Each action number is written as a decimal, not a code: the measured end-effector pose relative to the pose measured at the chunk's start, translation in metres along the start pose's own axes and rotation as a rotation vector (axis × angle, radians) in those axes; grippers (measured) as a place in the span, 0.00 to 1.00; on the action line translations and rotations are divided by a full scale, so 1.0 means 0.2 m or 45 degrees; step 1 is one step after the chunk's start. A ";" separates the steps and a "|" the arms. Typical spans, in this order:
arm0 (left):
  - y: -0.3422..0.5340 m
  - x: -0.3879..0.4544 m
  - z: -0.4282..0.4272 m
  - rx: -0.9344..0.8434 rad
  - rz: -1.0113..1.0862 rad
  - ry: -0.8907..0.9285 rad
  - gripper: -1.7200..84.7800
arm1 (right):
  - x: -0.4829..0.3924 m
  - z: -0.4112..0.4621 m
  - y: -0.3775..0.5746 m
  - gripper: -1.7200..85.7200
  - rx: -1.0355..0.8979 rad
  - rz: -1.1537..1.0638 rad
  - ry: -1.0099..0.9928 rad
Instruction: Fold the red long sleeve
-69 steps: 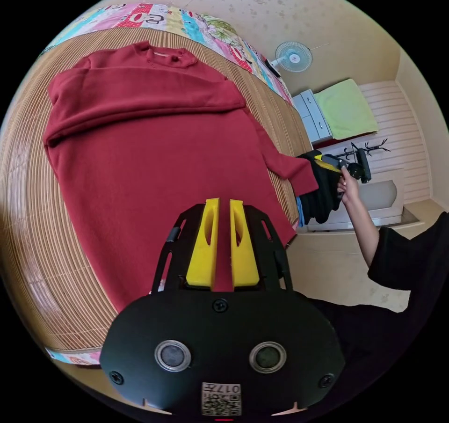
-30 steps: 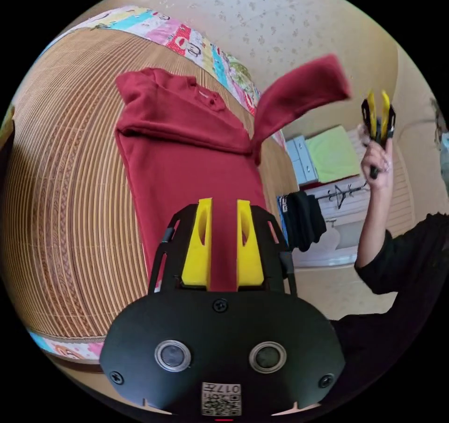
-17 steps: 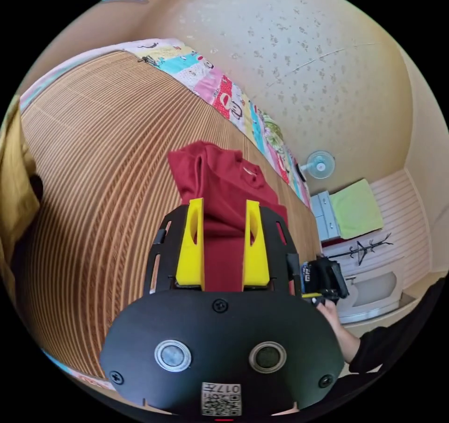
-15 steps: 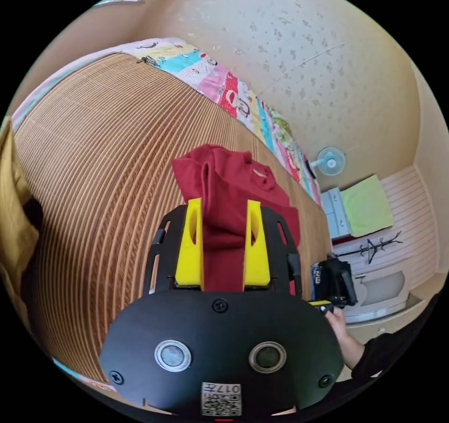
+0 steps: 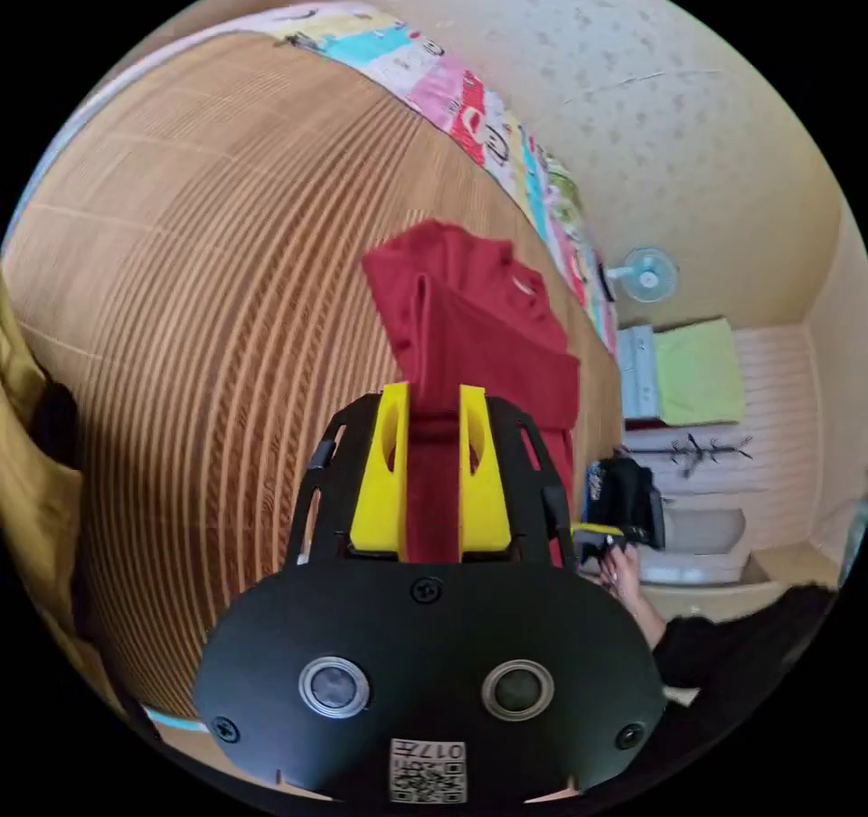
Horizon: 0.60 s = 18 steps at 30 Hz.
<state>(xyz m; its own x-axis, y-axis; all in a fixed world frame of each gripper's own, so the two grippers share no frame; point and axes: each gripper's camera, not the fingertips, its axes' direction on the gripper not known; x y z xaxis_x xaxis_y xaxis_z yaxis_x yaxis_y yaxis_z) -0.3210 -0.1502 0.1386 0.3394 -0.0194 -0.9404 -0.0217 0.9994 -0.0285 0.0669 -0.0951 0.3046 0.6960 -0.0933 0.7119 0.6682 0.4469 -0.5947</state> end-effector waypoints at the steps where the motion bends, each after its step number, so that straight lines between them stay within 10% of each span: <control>1: 0.04 0.01 -0.02 -0.017 0.022 -0.006 0.12 | 0.06 -0.06 0.03 0.10 0.000 0.001 0.064; 11: 1.18 0.16 -0.14 -0.579 -0.016 -0.079 0.15 | 0.55 -0.16 0.22 0.16 -0.285 0.152 0.051; 18: 1.17 0.06 -0.09 -0.828 -0.162 0.034 0.13 | 0.65 -0.06 0.13 0.19 -0.504 0.135 -0.118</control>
<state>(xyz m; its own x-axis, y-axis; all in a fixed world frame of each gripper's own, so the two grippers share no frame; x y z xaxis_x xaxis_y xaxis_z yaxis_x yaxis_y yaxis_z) -0.3380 0.0831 0.1140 0.3535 -0.1450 -0.9241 -0.5491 0.7676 -0.3305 0.1774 -0.1071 0.3773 0.7520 0.0233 0.6587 0.6560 0.0718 -0.7514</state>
